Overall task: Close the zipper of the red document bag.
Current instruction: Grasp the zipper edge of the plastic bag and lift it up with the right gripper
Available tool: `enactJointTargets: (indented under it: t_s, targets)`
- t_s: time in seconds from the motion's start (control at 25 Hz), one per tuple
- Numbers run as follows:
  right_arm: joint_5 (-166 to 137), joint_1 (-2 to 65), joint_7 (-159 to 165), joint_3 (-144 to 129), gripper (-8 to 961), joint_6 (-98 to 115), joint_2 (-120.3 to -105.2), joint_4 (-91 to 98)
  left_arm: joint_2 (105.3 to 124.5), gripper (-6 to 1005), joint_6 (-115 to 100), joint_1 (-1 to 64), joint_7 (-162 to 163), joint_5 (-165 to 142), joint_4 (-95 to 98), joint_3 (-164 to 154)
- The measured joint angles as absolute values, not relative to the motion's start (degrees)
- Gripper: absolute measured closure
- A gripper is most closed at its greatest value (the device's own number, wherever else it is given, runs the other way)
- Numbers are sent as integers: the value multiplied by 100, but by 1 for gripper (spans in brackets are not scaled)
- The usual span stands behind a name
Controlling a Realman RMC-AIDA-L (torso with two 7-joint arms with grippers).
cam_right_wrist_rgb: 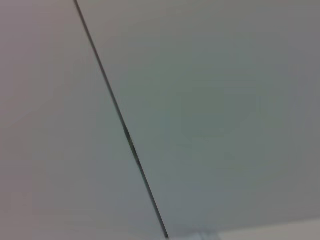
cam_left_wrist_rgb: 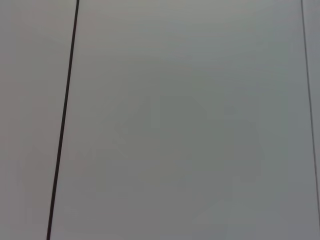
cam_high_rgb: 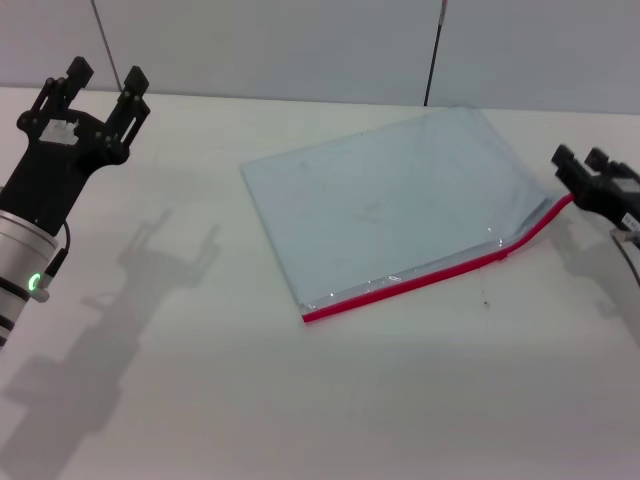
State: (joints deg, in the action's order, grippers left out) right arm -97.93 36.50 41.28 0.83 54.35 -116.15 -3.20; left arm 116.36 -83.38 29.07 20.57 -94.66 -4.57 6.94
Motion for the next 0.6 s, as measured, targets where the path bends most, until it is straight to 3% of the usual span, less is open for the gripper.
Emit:
enactJointTargets:
  t_s: [0.6]
  targets:
    - [-10292,3783,4576,11,446,4519,-11610,-221,11636,308,-8273,2923,2057,-9472,-457,694]
